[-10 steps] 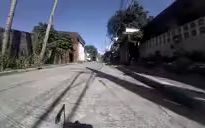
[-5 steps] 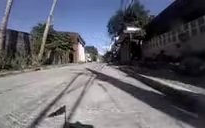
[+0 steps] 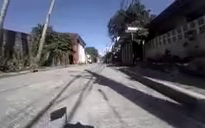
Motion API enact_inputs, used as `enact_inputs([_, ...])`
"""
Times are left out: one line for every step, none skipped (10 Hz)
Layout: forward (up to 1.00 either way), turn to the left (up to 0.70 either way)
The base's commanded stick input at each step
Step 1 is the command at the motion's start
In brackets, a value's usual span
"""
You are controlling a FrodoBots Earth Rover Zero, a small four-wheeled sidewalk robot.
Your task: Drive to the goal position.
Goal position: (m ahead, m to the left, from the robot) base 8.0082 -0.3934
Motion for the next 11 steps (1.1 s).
enact_inputs([0.85, 0.00])
enact_inputs([0.85, 0.00])
enact_inputs([0.85, 0.00])
enact_inputs([0.85, 0.00])
enact_inputs([0.85, 0.00])
enact_inputs([0.85, 0.00])
enact_inputs([0.85, 0.00])
enact_inputs([0.85, 0.00])
enact_inputs([0.85, 0.00])
enact_inputs([0.85, 0.00])
enact_inputs([0.85, 0.00])
